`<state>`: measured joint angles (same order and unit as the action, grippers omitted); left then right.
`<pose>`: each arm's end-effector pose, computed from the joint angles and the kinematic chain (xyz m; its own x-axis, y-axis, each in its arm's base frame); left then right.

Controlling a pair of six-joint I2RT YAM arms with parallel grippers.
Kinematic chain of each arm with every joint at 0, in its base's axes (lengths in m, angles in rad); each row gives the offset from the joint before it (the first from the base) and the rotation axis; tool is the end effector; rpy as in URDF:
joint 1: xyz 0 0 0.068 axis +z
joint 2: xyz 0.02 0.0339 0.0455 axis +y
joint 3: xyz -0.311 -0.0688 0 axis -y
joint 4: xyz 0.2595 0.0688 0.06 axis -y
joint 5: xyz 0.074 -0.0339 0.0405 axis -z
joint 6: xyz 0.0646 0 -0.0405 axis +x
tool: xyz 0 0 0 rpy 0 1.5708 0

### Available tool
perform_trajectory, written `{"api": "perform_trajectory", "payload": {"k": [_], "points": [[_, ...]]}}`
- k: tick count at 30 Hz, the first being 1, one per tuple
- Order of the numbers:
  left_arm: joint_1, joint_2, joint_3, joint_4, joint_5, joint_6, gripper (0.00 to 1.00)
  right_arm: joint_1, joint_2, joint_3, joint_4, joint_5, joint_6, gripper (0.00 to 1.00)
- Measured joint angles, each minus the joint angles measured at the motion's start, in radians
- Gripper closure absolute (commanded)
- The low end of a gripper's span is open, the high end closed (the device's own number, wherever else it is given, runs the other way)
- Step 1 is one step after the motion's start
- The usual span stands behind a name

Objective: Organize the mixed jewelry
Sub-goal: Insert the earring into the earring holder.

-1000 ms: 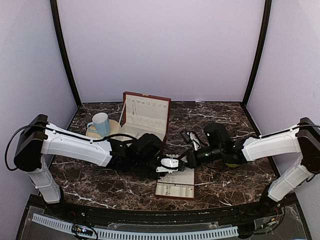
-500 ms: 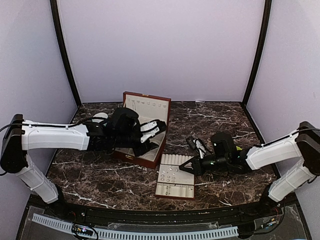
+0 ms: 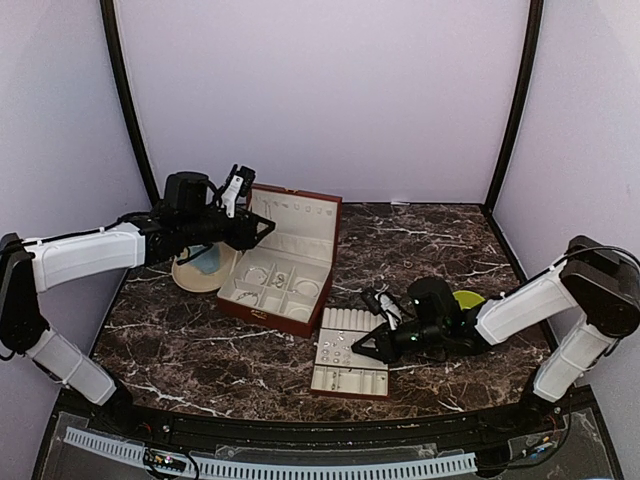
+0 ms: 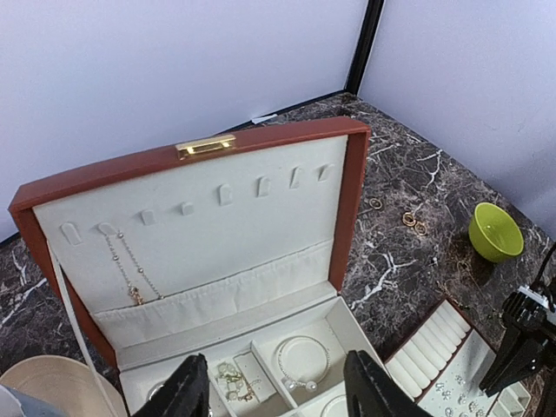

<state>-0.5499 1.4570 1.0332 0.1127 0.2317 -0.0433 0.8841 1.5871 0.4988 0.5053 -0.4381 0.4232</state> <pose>0.3130 -0.2093 0.3286 -0.2908 0.1289 -0.9481 0.6831 0.7218 -0.1114 0.1749 0.2565 0.1495 -0.6980 -0.2649 -0.6653 -0.6999 0.4486 0.5558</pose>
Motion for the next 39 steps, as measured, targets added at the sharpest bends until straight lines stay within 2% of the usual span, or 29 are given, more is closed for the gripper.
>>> {"api": "perform_trajectory", "payload": {"k": [21, 39], "points": [[0.055, -0.036, -0.080, 0.079, 0.023, -0.008, 0.43, 0.005, 0.035, 0.012, 0.024, 0.092, -0.008, 0.93], [0.055, -0.037, -0.088, 0.095, 0.041, 0.002, 0.43, 0.005, 0.066, 0.040, 0.019, 0.088, -0.023, 0.93]]}}
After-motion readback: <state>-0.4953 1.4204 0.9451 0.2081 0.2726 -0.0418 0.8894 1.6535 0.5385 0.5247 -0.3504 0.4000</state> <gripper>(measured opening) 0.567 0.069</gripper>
